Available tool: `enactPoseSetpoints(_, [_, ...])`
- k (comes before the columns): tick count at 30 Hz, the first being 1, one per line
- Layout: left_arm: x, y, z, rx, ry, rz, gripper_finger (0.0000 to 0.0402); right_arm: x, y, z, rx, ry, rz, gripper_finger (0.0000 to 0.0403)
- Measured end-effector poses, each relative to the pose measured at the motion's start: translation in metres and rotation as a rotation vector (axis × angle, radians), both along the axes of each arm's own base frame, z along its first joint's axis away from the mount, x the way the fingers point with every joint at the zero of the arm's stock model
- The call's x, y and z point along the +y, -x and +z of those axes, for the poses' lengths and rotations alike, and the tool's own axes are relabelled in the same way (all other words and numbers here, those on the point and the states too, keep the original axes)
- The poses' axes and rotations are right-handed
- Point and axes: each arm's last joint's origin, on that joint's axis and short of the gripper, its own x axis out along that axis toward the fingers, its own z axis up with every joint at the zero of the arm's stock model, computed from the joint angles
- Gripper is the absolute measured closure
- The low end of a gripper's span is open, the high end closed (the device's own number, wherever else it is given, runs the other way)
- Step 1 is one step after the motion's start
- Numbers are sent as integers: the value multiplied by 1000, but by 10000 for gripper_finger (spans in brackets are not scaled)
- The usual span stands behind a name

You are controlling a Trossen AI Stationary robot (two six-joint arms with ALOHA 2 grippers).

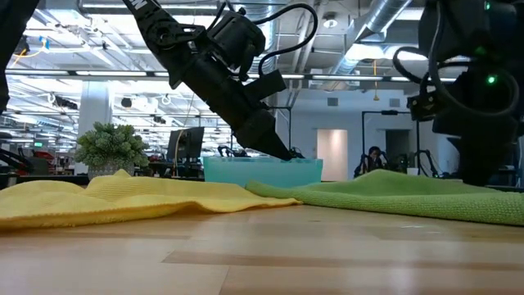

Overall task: Roll microfiber towels into tight, uniform cylinder then place into a basket
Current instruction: Fold the green microfiber cloth

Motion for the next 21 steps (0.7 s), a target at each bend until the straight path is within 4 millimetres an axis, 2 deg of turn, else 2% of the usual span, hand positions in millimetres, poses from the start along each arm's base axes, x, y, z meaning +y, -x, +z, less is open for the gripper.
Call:
enactPoseSetpoints(3, [0, 0, 0, 0, 0, 0, 299, 6, -1, 11, 17, 9, -18, 395])
enactPoseSetpoints(6, [0, 0, 0, 1, -2, -1, 299, 14, -1, 20, 16, 11, -47, 390])
enactPoseSetpoints(10, [0, 0, 0, 4, -8, -6, 299, 27, 4, 25, -1, 7, -77, 382])
enactPoseSetpoints(16, [0, 0, -1, 10, -10, -8, 299, 44, 18, 31, 3, 31, -174, 397])
enactPoseSetpoints(21, [0, 0, -1, 10, -10, -8, 299, 55, 27, 31, 0, 15, -222, 388])
